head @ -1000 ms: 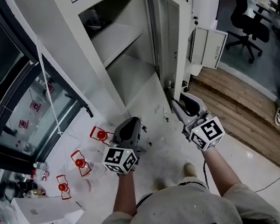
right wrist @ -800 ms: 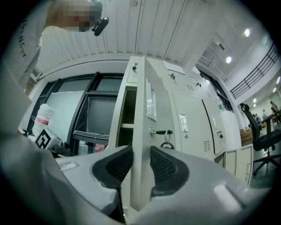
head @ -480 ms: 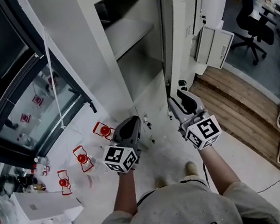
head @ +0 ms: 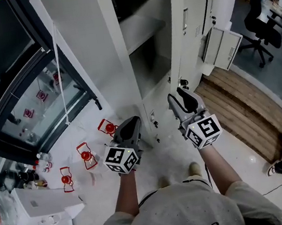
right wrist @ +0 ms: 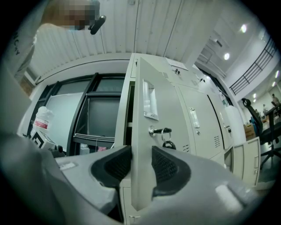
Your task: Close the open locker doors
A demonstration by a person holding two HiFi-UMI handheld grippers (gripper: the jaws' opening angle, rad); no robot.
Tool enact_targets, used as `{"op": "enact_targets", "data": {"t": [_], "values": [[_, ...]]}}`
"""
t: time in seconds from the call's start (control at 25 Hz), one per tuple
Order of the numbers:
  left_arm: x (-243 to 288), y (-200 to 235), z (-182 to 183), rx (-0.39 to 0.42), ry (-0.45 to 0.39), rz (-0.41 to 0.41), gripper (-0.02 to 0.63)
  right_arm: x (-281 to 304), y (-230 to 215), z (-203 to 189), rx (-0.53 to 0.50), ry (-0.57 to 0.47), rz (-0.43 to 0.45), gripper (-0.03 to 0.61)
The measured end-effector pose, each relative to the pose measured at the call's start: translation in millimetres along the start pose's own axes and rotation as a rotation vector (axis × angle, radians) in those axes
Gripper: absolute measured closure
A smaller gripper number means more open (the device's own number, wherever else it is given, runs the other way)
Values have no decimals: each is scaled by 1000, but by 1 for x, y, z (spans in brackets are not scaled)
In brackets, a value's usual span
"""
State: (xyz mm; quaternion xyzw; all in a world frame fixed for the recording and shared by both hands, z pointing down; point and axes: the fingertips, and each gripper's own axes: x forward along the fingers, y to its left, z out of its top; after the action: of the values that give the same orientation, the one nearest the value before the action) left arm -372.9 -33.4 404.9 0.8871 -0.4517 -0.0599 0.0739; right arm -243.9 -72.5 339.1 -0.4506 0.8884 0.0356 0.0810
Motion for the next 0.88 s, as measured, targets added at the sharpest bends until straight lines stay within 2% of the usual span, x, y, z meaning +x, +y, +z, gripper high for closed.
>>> {"op": "enact_targets", "data": {"t": [0.88], "values": [[-51,52,1,-10,-5,132,597,75,39,-11,53,2,86,443]]}}
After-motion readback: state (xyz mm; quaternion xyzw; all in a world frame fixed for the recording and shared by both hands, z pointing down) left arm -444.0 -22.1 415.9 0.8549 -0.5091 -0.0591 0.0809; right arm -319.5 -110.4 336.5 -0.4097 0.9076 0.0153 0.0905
